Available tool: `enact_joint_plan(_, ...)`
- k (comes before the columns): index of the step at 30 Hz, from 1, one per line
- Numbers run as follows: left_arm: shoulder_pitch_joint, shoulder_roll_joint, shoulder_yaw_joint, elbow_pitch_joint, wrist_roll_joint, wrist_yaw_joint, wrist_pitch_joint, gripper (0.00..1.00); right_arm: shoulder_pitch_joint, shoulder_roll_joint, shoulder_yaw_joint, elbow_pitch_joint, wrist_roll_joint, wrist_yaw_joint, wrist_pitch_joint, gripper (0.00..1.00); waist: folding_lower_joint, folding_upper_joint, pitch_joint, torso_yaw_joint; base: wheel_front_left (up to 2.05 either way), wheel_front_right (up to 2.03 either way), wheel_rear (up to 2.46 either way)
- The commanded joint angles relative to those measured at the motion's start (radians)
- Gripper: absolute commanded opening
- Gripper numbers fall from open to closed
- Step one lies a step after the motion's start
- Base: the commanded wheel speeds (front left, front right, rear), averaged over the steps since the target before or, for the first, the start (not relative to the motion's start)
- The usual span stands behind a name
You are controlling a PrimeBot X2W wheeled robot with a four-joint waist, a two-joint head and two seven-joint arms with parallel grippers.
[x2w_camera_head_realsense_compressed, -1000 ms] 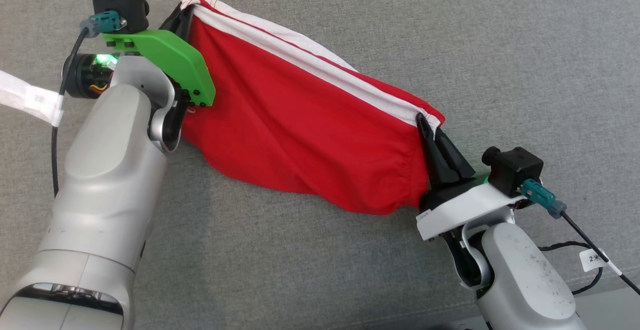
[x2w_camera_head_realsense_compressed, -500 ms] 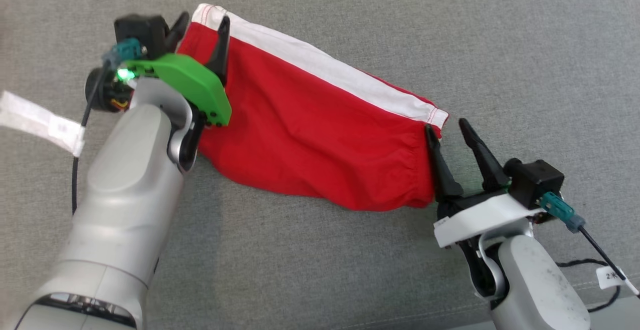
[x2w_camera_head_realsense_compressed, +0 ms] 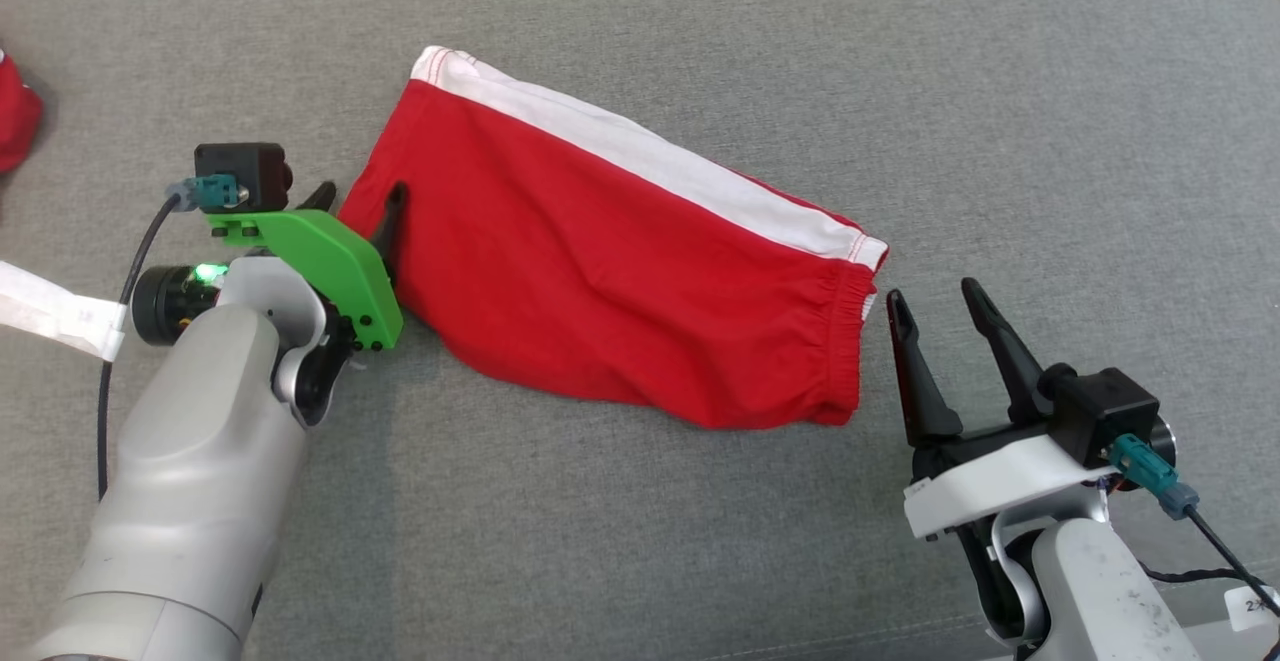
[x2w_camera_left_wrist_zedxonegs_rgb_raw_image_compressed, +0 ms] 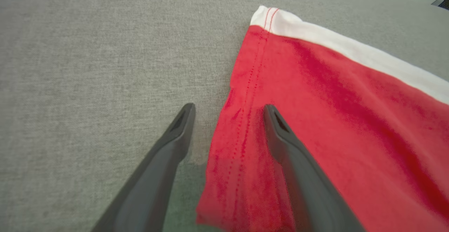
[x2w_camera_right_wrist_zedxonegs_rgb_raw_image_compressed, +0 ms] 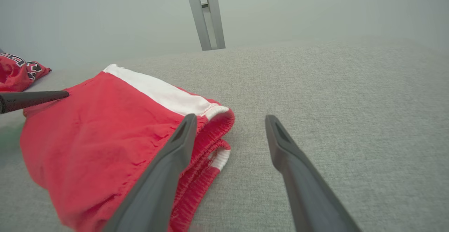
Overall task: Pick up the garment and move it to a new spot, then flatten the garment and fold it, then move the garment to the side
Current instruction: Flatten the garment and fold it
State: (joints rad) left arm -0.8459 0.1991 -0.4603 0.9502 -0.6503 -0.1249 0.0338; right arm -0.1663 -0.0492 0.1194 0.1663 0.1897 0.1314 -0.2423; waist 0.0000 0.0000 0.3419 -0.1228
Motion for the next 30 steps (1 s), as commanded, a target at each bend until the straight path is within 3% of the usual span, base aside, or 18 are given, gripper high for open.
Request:
enact_joint_plan(1, 0.016, 0.010, -0.005, 0.003, -0.014, -0.005, 0.024, 1.00, 0.013, -0.002, -0.005, -0.014, -0.005, -0.001, 0.006, 1.00, 0.0000, 0.0000, 0.003, -0.010, 0.00, 0.00, 0.00)
enact_joint_plan(8, 0.051, 0.025, -0.043, -0.046, -0.082, -0.007, 0.150, 1.00, 0.032, -0.002, -0.014, -0.051, 0.001, -0.001, 0.019, 1.00, 0.0000, 0.0000, 0.009, -0.033, 0.00, 0.00, 0.00)
enact_joint_plan(9, 0.060, 0.026, -0.055, -0.065, -0.096, -0.007, 0.173, 0.84, 0.036, -0.002, -0.015, -0.052, 0.002, -0.001, 0.019, 1.00, 0.0000, 0.0000, 0.009, -0.034, 0.00, 0.00, 0.00)
enact_joint_plan(10, 0.067, 0.030, -0.064, -0.082, -0.108, -0.007, 0.188, 0.51, 0.038, -0.002, -0.015, -0.053, 0.003, -0.001, 0.018, 1.00, 0.0000, 0.0000, 0.008, -0.035, 0.00, 0.00, 0.00)
enact_joint_plan(13, 0.088, 0.050, -0.088, -0.127, -0.137, -0.007, 0.227, 0.01, 0.039, -0.002, -0.012, -0.054, 0.008, -0.001, 0.017, 1.00, 0.0000, 0.0000, 0.005, -0.037, 0.00, 0.00, 0.00)
enact_joint_plan(20, 0.099, 0.085, -0.060, -0.171, -0.144, 0.012, 0.145, 0.00, 0.033, -0.002, -0.020, -0.050, 0.008, -0.001, 0.009, 1.00, 0.0000, 0.0000, -0.013, -0.028, 0.00, 0.00, 0.00)
enact_joint_plan(26, 0.166, 0.075, -0.028, -0.212, -0.175, 0.025, 0.067, 0.00, 0.047, -0.002, -0.061, -0.049, -0.012, -0.001, 0.013, 1.00, 0.0000, 0.0000, -0.063, 0.012, 0.00, 0.00, 0.00)
enact_joint_plan(30, 0.257, 0.056, -0.007, -0.257, -0.200, 0.056, 0.019, 0.00, 0.064, -0.002, -0.101, -0.055, -0.027, -0.001, 0.019, 1.00, 0.0000, 0.0000, -0.110, 0.053, 0.00, 0.00, 0.00)
